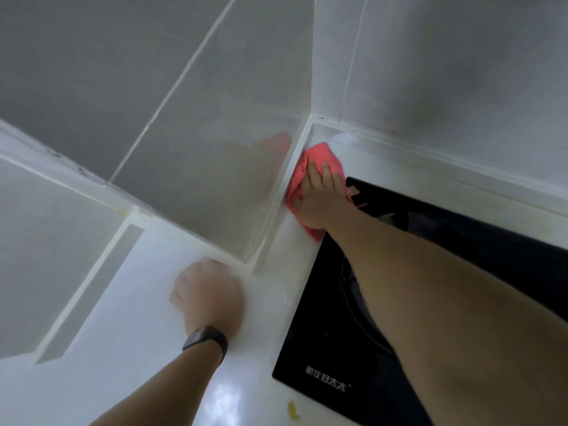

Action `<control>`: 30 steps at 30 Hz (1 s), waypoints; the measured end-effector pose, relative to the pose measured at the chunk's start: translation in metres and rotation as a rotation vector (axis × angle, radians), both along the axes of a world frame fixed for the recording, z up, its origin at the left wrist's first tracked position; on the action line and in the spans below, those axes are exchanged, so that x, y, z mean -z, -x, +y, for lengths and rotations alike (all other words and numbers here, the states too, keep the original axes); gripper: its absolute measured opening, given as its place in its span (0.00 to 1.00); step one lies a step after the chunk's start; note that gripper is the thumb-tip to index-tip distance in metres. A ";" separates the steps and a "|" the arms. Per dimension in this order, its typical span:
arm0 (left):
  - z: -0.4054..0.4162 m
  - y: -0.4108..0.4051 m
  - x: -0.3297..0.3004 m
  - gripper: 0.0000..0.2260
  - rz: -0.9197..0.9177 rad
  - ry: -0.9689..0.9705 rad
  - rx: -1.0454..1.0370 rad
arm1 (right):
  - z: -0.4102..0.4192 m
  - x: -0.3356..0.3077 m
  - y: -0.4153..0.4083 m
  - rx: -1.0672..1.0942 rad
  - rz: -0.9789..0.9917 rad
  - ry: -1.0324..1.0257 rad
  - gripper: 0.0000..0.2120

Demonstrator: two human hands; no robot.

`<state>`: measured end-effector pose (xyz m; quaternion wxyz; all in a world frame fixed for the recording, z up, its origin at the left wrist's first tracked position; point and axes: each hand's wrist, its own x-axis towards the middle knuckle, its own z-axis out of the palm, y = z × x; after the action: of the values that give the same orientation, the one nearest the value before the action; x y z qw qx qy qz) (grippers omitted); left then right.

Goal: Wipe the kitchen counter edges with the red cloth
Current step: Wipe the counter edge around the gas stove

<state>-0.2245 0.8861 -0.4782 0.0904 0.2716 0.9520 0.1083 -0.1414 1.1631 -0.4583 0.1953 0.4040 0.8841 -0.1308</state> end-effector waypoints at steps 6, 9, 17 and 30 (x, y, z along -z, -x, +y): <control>0.000 -0.001 -0.005 0.11 0.007 -0.005 0.021 | -0.079 -0.008 -0.009 -0.017 -0.039 0.120 0.34; 0.002 -0.001 -0.008 0.12 0.003 -0.020 0.033 | -0.120 -0.014 -0.017 -0.041 -0.005 0.178 0.34; -0.001 0.001 -0.013 0.14 -0.036 -0.012 0.055 | -0.185 -0.012 -0.035 -0.110 0.096 0.113 0.35; -0.001 0.002 -0.004 0.11 -0.027 -0.028 0.037 | -0.057 0.006 0.002 0.129 0.271 -0.061 0.32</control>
<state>-0.2260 0.8846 -0.4743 0.1013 0.2889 0.9439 0.1237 -0.1433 1.1059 -0.4640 0.0531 0.4443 0.8781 -0.1696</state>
